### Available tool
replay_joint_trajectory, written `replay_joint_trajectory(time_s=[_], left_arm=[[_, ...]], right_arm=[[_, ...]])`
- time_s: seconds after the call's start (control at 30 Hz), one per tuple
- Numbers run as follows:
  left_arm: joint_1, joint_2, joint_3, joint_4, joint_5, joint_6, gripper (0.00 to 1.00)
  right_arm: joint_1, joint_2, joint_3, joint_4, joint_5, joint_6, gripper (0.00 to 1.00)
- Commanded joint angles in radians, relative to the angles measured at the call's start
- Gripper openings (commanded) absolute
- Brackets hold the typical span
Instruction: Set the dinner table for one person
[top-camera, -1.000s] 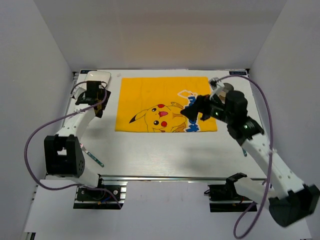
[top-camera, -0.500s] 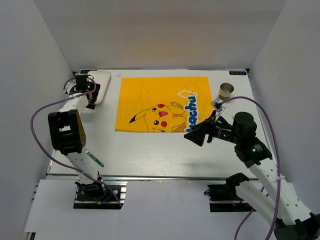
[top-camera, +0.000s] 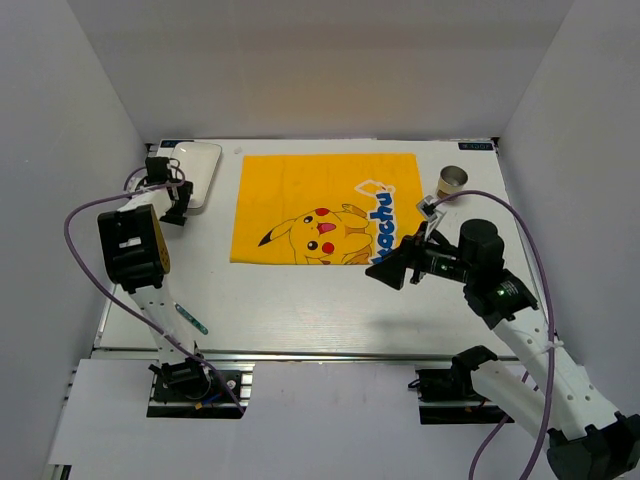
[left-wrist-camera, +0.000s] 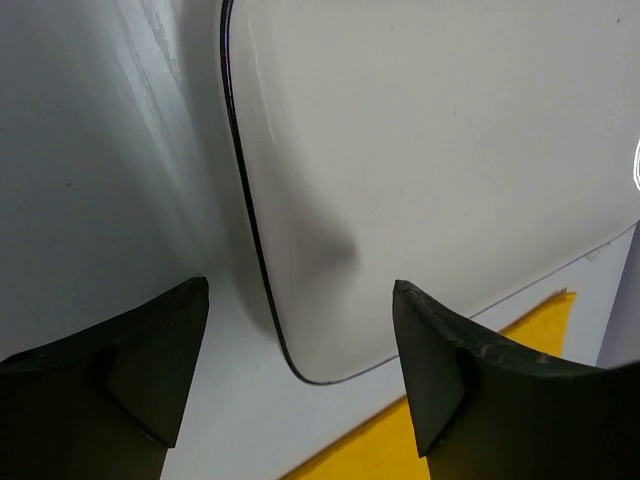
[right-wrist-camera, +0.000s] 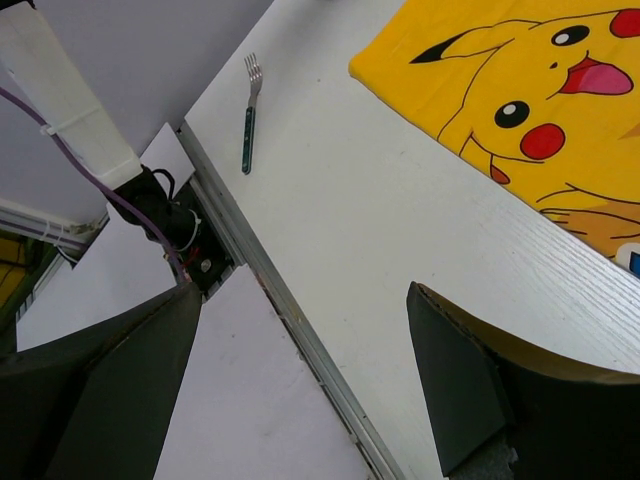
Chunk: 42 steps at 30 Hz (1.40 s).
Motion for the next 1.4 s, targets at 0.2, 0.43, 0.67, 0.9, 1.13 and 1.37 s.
replay_joint_trajectory(time_s=[0.2, 0.43, 0.67, 0.9, 1.13, 1.37], left_arm=[[0.039, 0.075, 0.0, 0.017, 0.018, -0.011, 0.52], [0.07, 0.079, -0.058, 0.078, 0.089, -0.023, 0.11], [0.09, 0.004, -0.132, 0.098, 0.143, -0.026, 0.0], [0.099, -0.311, -0.347, 0.416, 0.238, 0.014, 0.0], [0.099, -0.563, -0.446, 0.528, 0.311, 0.061, 0.0], [0.077, -0.637, -0.45, 0.595, 0.533, 0.115, 0.0]], right_arm=[[0.001, 0.012, 0.014, 0.065, 0.113, 0.03, 0.89], [0.001, 0.0, 0.029, 0.058, 0.142, 0.059, 0.89], [0.001, -0.056, 0.03, 0.023, 0.194, 0.09, 0.89], [0.001, -0.108, -0.003, -0.002, 0.225, 0.107, 0.89], [-0.003, -0.148, -0.035, -0.037, 0.274, 0.102, 0.89], [-0.004, -0.148, -0.037, -0.085, 0.372, 0.066, 0.89]])
